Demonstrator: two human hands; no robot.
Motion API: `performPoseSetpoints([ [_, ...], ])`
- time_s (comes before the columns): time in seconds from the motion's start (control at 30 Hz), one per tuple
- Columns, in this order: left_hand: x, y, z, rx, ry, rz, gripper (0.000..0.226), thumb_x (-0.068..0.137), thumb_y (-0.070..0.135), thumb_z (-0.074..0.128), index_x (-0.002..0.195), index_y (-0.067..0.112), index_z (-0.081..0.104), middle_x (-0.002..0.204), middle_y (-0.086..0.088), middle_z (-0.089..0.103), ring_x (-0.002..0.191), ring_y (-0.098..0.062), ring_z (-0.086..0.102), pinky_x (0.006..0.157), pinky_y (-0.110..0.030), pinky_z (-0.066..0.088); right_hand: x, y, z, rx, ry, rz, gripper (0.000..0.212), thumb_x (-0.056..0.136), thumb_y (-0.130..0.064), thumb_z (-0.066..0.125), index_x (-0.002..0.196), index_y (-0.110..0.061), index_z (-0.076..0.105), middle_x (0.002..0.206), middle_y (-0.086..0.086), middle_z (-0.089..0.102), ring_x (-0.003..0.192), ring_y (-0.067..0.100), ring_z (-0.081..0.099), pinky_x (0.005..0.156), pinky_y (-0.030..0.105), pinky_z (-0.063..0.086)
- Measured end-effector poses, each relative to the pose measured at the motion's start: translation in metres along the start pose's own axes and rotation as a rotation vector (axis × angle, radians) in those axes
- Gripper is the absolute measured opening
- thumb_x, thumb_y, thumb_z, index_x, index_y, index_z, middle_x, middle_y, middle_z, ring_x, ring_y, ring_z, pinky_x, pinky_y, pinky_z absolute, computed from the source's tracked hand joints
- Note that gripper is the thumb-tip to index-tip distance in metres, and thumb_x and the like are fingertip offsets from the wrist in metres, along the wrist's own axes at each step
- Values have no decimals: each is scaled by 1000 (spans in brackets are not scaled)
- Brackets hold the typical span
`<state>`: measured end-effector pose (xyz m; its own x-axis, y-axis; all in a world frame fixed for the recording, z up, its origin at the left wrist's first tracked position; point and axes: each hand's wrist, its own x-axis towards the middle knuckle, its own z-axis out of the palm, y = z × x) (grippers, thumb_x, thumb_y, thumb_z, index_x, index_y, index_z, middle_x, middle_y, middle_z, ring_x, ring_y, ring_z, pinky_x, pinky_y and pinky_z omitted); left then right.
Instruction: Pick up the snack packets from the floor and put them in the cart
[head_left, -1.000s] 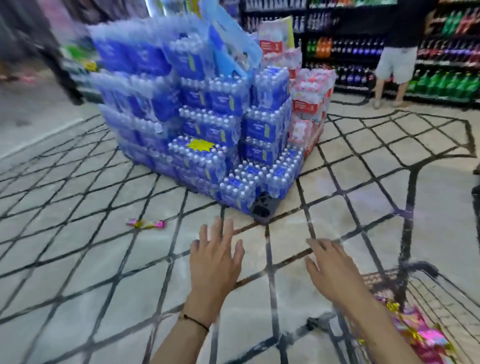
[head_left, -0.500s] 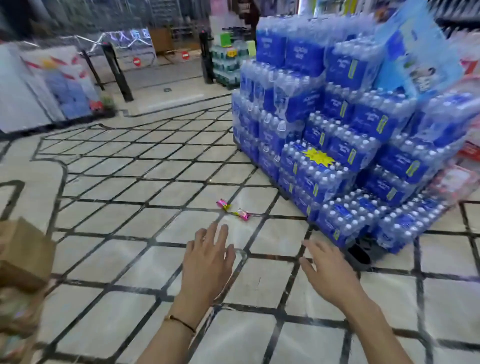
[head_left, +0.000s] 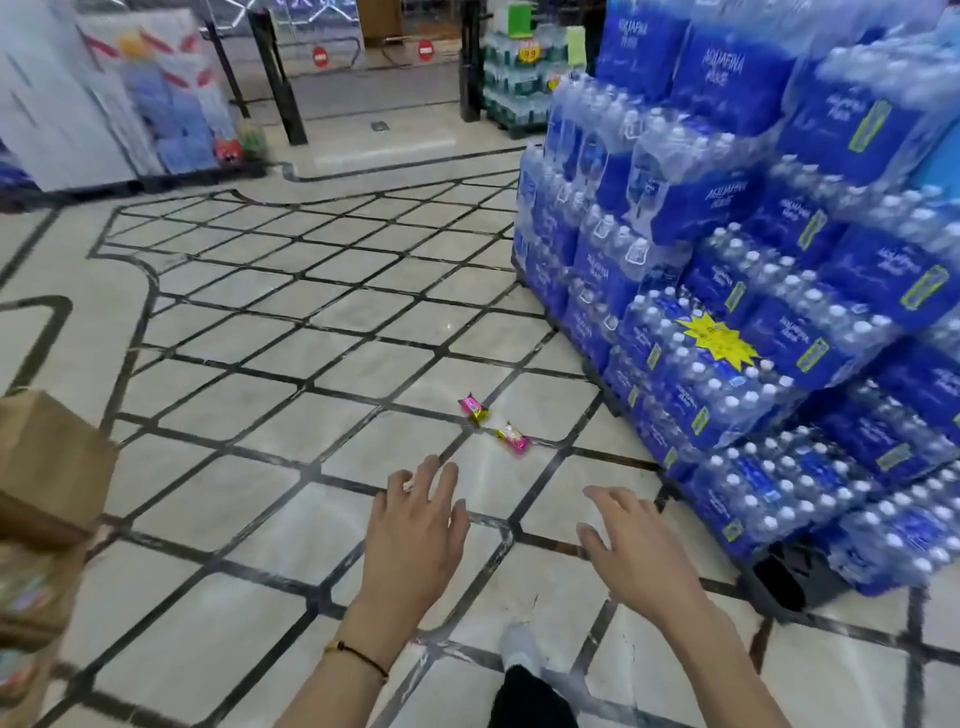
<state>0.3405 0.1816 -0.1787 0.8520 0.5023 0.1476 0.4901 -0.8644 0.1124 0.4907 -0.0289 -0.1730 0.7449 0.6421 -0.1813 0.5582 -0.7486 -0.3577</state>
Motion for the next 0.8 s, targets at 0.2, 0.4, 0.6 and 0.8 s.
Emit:
performPoseSetpoints([
  [0.2, 120, -6, 21, 61, -116, -18, 47, 98, 41, 36, 133, 19, 56, 138, -4, 56, 112, -36, 56, 83, -49, 52, 130, 14, -9, 89, -96, -37, 52, 105, -42, 40, 154, -31, 28, 153, -5, 38, 133, 24, 38, 102, 40, 43],
  [0.4, 239, -15, 41, 55, -127, -37, 46, 97, 42, 43, 133, 17, 57, 140, -8, 56, 117, -36, 56, 84, -48, 50, 262, 20, -29, -17, -29, -66, 56, 101, -38, 46, 153, -29, 28, 148, 0, 41, 127, 29, 42, 94, 44, 49],
  [0.6, 356, -51, 94, 23, -164, -49, 49, 96, 42, 47, 135, 15, 57, 143, -12, 56, 126, -39, 54, 92, -51, 49, 385, 14, -19, -144, 22, -93, 53, 97, -37, 54, 146, -23, 41, 145, 8, 49, 131, 35, 44, 91, 49, 51],
  [0.8, 480, -95, 149, -37, -166, -40, 52, 100, 44, 43, 141, 14, 53, 150, -12, 50, 137, -39, 46, 105, -55, 41, 506, 1, 0, -219, 52, -62, 53, 99, -36, 42, 149, -17, 41, 152, 13, 42, 142, 39, 35, 103, 55, 42],
])
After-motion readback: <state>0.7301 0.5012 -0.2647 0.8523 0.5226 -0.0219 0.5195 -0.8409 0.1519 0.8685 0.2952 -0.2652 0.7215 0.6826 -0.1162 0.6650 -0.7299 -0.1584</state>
